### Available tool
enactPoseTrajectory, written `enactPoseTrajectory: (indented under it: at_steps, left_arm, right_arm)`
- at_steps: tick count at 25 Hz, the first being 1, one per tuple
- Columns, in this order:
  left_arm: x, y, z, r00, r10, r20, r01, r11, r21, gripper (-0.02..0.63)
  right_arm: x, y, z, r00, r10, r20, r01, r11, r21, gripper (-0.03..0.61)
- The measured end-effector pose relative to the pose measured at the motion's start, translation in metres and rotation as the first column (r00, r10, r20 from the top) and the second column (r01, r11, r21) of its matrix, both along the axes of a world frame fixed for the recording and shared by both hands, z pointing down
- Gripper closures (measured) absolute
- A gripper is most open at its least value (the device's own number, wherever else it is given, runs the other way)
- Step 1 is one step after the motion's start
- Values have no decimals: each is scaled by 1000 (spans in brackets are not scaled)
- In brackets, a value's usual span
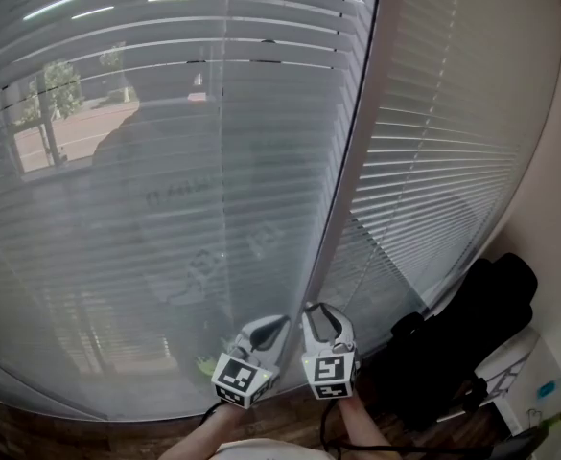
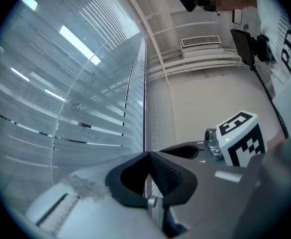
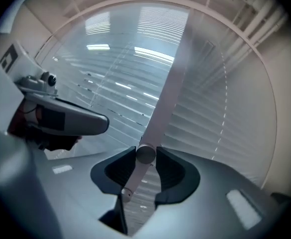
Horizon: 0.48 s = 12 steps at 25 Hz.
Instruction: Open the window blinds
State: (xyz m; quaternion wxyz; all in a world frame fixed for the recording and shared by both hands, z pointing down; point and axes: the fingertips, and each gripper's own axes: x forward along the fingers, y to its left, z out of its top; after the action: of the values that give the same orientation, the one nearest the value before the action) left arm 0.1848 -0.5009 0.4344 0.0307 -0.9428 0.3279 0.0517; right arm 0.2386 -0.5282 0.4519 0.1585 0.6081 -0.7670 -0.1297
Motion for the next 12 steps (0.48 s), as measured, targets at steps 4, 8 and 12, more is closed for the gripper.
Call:
enactPoseTrajectory:
  at_steps: [4, 8, 12]
  left_arm:
    - [1, 2, -3, 1000, -2, -2, 2, 1000, -5, 621]
    - [1, 4, -4, 1000, -5, -6, 5, 1000, -5, 621]
    - [-1, 6, 0, 1000, -10, -3, 10, 1000, -17, 621]
  right_arm:
    - [-7, 0, -3, 968, 6, -252, 7, 999, 49, 439]
    - [-13, -1, -1, 912, 16, -411, 14, 998, 69, 437]
    - [-13, -6, 3, 873, 27, -487, 10, 997, 72, 437]
